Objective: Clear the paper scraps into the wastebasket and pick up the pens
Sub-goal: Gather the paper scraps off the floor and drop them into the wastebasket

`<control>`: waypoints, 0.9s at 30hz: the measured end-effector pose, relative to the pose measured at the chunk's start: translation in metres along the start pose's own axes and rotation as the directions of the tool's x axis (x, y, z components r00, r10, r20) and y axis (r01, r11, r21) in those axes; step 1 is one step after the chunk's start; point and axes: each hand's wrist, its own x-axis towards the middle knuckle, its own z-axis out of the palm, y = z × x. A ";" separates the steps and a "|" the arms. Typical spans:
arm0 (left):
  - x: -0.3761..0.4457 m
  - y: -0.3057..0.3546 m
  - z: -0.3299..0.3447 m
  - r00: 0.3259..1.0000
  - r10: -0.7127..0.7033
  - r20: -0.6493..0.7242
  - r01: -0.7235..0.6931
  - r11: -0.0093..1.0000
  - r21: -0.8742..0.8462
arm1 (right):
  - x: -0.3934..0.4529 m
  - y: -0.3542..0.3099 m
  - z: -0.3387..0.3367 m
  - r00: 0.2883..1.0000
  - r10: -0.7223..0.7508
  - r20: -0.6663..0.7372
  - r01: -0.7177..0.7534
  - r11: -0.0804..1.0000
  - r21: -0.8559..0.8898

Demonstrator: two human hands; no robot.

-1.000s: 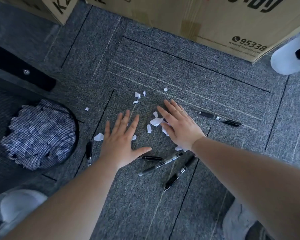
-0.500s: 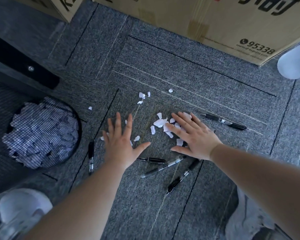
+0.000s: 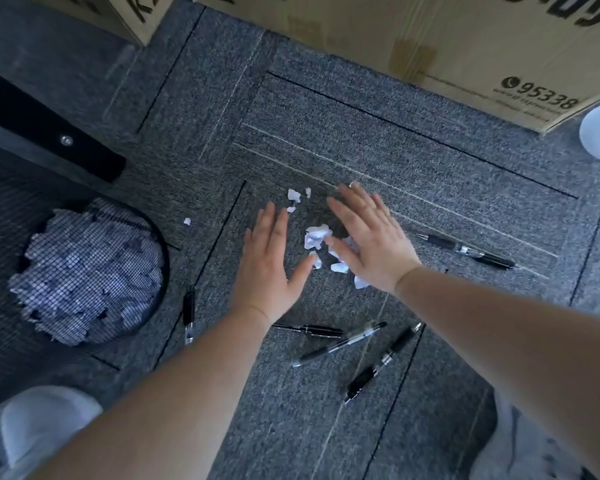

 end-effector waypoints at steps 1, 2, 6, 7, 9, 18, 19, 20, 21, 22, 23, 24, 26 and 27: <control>0.004 -0.003 -0.005 0.999 -0.026 -0.019 0.026 1.000 0.011 | 0.006 0.001 -0.002 1.000 0.024 -0.005 -0.024 1.000 0.001; 0.009 -0.007 -0.010 0.998 -0.061 -0.034 0.061 0.998 0.015 | 0.012 0.001 -0.003 0.999 0.039 0.001 -0.039 0.999 0.000; 0.020 -0.019 -0.015 0.995 -0.099 0.021 0.093 0.977 0.193 | 0.031 -0.006 0.000 0.997 0.006 0.083 -0.001 0.997 -0.071; 0.020 -0.020 -0.014 0.994 -0.100 0.030 0.089 0.959 0.269 | 0.035 -0.008 0.000 0.996 0.008 0.086 0.001 0.995 -0.098; 0.020 -0.021 -0.016 0.992 -0.129 0.015 0.115 0.926 0.360 | 0.041 -0.012 0.001 0.996 0.073 0.058 -0.065 0.990 -0.124; 0.037 -0.050 -0.026 0.940 -0.339 -0.035 0.334 0.896 0.292 | 0.047 -0.013 0.006 0.992 0.121 0.040 -0.120 0.993 -0.012; 0.038 -0.052 -0.025 0.944 -0.328 -0.037 0.325 0.906 0.272 | 0.047 -0.016 0.007 0.995 0.082 0.053 -0.081 0.997 -0.017; 0.038 -0.053 -0.025 0.949 -0.312 -0.046 0.314 0.917 0.245 | 0.046 -0.020 0.007 0.997 0.035 0.072 -0.034 0.999 -0.022; 0.037 -0.054 -0.024 0.954 -0.296 -0.055 0.301 0.931 0.209 | 0.045 -0.026 0.008 0.996 -0.011 0.094 0.013 1.000 -0.021; 0.036 -0.053 -0.024 0.959 -0.278 -0.056 0.284 0.944 0.166 | 0.043 -0.032 0.009 0.991 -0.055 0.118 0.057 0.998 -0.013; 0.033 -0.050 -0.023 0.965 -0.257 -0.045 0.260 0.958 0.123 | 0.041 -0.037 0.013 0.985 -0.098 0.141 0.098 0.995 0.001; 0.029 -0.046 -0.021 0.974 -0.226 -0.025 0.228 0.970 0.086 | 0.038 -0.042 0.016 0.978 -0.138 0.156 0.136 0.990 0.023; 0.020 -0.037 -0.018 0.988 -0.155 0.024 0.155 0.988 0.012 | 0.033 -0.047 0.021 0.966 -0.193 0.174 0.180 0.980 0.086; 0.015 -0.033 -0.016 0.991 -0.125 0.039 0.126 0.992 -0.030 | 0.030 -0.047 0.021 0.964 -0.206 0.168 0.188 0.976 0.113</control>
